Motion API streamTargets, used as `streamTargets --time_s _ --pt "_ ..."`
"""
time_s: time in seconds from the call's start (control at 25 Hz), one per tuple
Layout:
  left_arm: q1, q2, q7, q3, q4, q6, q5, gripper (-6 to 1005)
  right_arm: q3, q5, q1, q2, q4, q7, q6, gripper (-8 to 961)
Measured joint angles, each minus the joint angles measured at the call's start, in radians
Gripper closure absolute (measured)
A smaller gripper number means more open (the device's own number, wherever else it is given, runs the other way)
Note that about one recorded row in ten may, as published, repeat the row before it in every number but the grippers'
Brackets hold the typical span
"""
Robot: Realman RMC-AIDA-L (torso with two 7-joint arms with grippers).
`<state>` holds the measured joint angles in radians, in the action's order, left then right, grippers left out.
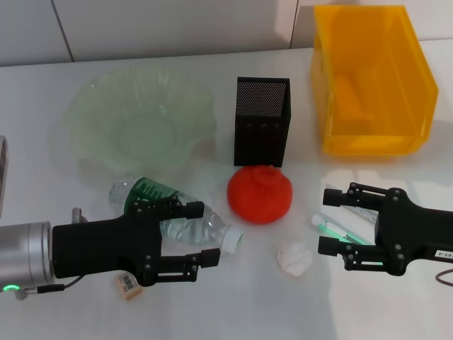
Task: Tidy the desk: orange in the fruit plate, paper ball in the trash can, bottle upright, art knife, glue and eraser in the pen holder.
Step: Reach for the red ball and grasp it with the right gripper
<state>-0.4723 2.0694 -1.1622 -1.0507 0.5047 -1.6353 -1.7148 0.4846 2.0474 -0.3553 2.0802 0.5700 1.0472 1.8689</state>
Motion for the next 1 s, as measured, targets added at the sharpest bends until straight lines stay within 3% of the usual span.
streamTargets --time_s 0.48,1.0 --pt "0.007 0.001 0.003 0.009 0.000 0.000 0.000 188 -0.006 -0.005 0.000 0.002 -0.001 -0.001 -0.009 177" --pt "0.039 -0.001 0.020 0.060 0.000 -0.004 0.012 190 -0.005 -0.097 -0.032 0.003 -0.083 -0.014 -0.223 179"
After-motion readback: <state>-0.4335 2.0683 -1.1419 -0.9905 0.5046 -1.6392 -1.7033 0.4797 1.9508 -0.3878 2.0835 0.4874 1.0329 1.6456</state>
